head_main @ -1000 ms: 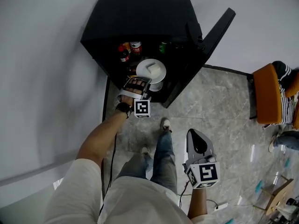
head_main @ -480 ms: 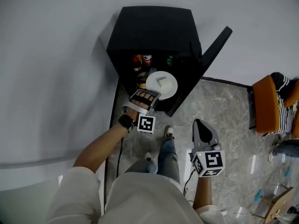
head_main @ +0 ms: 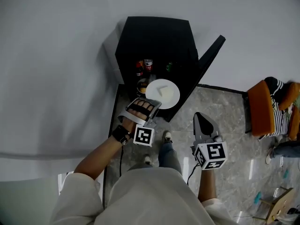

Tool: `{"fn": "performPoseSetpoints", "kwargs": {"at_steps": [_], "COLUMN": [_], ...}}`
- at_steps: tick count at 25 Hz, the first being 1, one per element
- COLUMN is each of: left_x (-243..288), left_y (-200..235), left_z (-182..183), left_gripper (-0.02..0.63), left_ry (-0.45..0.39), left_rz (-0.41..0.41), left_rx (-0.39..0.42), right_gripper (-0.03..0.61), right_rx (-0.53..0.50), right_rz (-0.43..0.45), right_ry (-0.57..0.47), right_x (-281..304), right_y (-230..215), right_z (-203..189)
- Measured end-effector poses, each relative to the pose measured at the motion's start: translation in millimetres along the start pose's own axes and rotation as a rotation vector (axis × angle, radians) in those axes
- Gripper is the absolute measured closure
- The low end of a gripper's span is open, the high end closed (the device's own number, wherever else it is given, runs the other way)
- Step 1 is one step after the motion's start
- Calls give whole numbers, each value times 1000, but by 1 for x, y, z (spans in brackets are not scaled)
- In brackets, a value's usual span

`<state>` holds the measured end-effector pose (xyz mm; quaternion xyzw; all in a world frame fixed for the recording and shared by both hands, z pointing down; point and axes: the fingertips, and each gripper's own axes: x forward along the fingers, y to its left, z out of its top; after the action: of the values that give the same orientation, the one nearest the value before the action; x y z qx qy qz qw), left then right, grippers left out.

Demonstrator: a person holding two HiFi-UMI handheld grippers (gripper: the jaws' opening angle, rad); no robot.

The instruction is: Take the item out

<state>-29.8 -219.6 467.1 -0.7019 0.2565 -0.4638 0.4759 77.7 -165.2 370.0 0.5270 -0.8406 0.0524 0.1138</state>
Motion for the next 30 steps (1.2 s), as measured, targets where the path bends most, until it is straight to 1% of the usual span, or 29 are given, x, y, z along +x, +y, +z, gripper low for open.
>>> {"fn": "performPoseSetpoints", "kwargs": {"at_steps": [3, 5, 10, 16, 18, 22, 26, 30], "left_x": [-30, -49, -88, -122, -131, -136, -138, -142], "left_y": [16, 24, 37, 39, 38, 36, 40, 45], "left_z": [8, 13, 19, 13, 9, 3, -2, -4], "left_gripper": [595, 595, 594, 592, 592, 592, 591, 591], "left_ry": [0, 8, 40, 82, 92, 107, 119, 121], "left_rz": [43, 56, 60, 69, 75, 72, 77, 94], "left_rx": [-6, -12, -20, -25, -27, -20, -22, -18], "right_gripper": [571, 571, 571, 571, 571, 572, 572, 572], "right_rx": [-16, -18, -18, -21, -31, -52, -59, -60], "right_rz": [24, 39, 69, 125, 131, 111, 127, 124], "right_ry": [-19, -30, -51, -52, -50, -59, -58, -57], "right_x": [-8, -13, -20, -23, -24, -24, -24, -24], "right_y": [13, 20, 37, 63, 71, 77, 82, 83], "right_z": [10, 15, 23, 23, 24, 27, 30, 29]}}
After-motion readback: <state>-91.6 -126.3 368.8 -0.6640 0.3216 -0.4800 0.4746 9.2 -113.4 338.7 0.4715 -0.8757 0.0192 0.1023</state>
